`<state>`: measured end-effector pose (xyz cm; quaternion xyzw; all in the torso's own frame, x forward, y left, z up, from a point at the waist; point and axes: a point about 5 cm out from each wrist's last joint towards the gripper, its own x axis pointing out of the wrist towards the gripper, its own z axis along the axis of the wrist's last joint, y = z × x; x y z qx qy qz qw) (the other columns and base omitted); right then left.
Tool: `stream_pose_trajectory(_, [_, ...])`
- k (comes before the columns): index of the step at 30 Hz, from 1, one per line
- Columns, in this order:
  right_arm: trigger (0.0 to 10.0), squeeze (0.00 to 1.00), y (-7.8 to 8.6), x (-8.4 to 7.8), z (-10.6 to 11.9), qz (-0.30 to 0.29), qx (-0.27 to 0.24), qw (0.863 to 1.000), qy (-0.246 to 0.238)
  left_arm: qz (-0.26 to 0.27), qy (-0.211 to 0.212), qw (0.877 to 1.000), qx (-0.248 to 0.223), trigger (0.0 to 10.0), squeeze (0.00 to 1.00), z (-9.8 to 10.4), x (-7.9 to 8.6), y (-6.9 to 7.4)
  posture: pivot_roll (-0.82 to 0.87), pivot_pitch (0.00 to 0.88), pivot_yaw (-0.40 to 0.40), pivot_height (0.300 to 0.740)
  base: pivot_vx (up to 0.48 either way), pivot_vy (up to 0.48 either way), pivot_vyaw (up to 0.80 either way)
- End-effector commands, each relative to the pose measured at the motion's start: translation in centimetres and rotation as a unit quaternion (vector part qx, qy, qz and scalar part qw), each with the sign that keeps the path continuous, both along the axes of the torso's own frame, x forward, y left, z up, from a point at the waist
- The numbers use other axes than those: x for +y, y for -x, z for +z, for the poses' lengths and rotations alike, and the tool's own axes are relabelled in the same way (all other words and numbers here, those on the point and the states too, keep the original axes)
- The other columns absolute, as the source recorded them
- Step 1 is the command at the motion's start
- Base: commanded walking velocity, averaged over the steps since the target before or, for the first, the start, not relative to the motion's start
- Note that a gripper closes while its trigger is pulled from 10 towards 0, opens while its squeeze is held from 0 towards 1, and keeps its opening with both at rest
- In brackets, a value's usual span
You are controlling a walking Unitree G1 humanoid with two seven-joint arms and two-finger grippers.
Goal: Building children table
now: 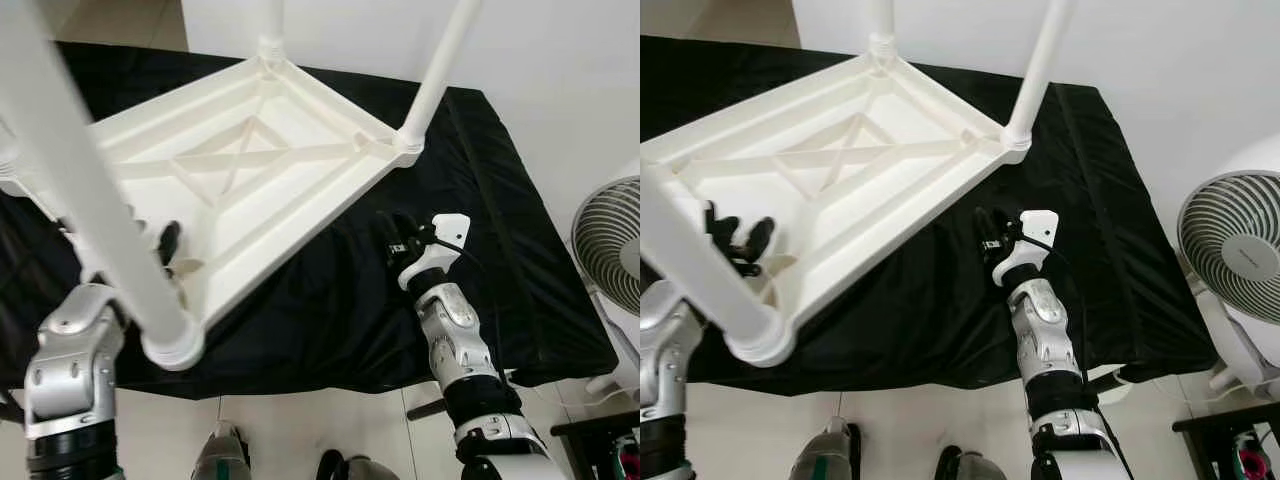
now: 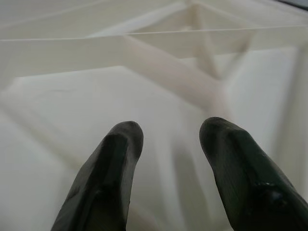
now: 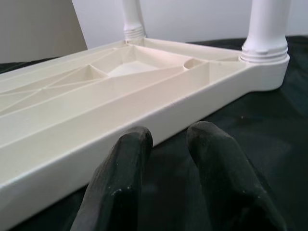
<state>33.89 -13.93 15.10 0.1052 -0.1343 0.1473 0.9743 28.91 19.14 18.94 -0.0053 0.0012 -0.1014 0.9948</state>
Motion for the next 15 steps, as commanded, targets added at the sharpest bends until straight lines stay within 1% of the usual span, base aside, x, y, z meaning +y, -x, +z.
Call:
stream_pose_trajectory(1, [10.0, 0.00, 0.3, -1.0, -0.5, -0.016, 0.008, 1.000, 0.005, -0.053, 0.016, 0.998, 0.015, 10.0, 0.00, -0.6, -2.6, -0.4, 0.21, 0.178, -0.087, 0.740, 0.000, 0.000, 0.00])
stream_pose_trajectory(2, [10.0, 0.00, 0.3, -1.0, -0.5, -0.016, 0.007, 1.000, 0.005, -0.062, 0.018, 0.998, 0.014, 10.0, 0.00, -0.6, -3.2, -0.5, 0.21, 0.178, -0.087, 0.740, 0.000, 0.000, 0.00])
stream_pose_trajectory(3, [10.0, 0.00, 0.3, -1.0, -0.5, -0.016, 0.007, 1.000, 0.005, -0.062, 0.018, 0.998, 0.014, 10.0, 0.00, -0.6, -3.2, -0.5, 0.21, 0.178, -0.087, 0.740, 0.000, 0.000, 0.00])
stream_pose_trajectory(4, [10.0, 0.00, 0.3, -1.1, -0.4, -0.016, 0.006, 1.000, 0.006, -0.068, 0.020, 0.997, 0.013, 10.0, 0.00, -0.5, -3.8, -0.6, 0.19, 0.172, -0.083, 0.740, 0.000, 0.000, 0.00])
stream_pose_trajectory(5, [10.0, 0.00, 0.4, -1.2, -0.3, -0.018, 0.002, 1.000, 0.008, -0.079, 0.036, 0.996, 0.012, 10.0, 0.00, -0.4, -4.7, -0.8, 0.19, 0.171, -0.081, 0.740, 0.000, 0.000, 0.00])
stream_pose_trajectory(6, [10.0, 0.00, 0.4, -1.2, -0.2, -0.018, 0.001, 1.000, 0.009, -0.086, 0.042, 0.995, 0.010, 10.0, 0.00, -0.2, -5.5, -1.0, 0.18, 0.167, -0.081, 0.740, 0.000, 0.000, 0.00])
stream_pose_trajectory(8, [10.0, 0.00, 0.5, -1.2, -0.1, -0.017, -0.001, 1.000, 0.011, -0.099, 0.048, 0.994, 0.006, 10.0, 0.00, 0.0, -6.7, -1.2, 0.18, 0.164, -0.080, 0.740, 0.000, 0.000, 0.00])
stream_pose_trajectory(10, [10.0, 0.00, 0.6, -1.1, -0.1, -0.015, -0.001, 1.000, 0.013, -0.105, 0.050, 0.993, 0.003, 10.0, 0.00, 0.1, -7.2, -1.3, 0.18, 0.162, -0.080, 0.740, 0.000, 0.000, 0.00])
stream_pose_trajectory(15, [10.0, 0.00, 0.6, -1.0, 0.0, -0.015, -0.001, 1.000, 0.014, -0.108, 0.049, 0.993, 0.002, 10.0, 0.00, 0.2, -7.4, -1.3, 0.18, 0.162, -0.080, 0.740, 0.000, 0.000, 0.00])
